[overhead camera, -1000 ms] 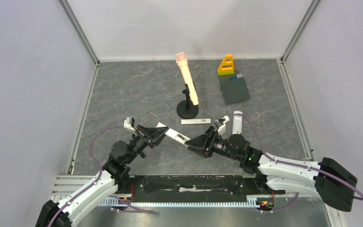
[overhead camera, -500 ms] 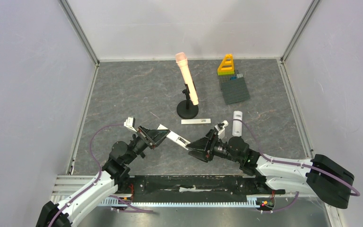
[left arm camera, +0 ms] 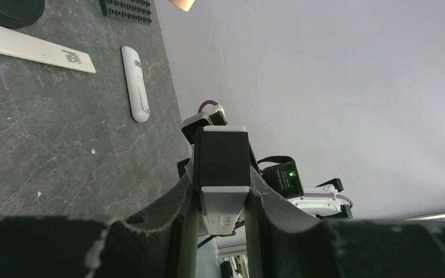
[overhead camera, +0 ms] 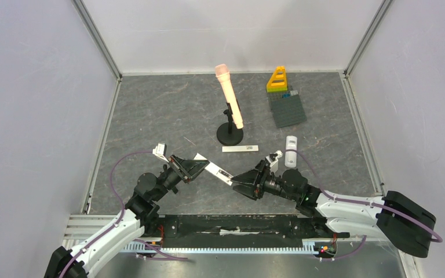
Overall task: Load the batteries into the remote control
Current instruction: Load the battery into the remote control.
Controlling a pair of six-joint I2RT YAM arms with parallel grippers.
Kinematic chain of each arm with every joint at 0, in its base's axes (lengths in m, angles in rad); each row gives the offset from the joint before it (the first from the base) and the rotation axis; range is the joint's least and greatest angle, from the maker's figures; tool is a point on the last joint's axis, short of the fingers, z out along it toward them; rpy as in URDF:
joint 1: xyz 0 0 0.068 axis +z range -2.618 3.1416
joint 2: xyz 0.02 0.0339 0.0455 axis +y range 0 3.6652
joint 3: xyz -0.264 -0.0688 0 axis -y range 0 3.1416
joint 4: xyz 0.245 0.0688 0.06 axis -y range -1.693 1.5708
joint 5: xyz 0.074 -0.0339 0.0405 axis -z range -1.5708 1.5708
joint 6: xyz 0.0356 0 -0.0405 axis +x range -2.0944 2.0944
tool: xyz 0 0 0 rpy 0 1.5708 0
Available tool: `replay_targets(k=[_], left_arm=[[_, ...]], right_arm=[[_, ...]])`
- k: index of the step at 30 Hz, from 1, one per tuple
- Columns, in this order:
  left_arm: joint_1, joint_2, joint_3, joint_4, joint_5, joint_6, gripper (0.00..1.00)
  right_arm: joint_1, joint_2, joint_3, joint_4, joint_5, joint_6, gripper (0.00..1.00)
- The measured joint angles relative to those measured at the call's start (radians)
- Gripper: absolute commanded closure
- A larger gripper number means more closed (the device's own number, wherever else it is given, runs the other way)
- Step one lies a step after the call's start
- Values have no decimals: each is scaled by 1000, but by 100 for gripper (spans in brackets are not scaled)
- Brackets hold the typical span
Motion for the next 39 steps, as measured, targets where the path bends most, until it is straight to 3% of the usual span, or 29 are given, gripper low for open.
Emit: replay_targets(k=[17, 39], left_arm=[[1, 19, 0, -30, -35, 40, 98], [-6, -103, 0, -261, -92, -154, 98]], right_arm=[[-16, 34, 52, -128, -27, -30, 35], [-20, -18, 99, -268, -19, -108, 33]])
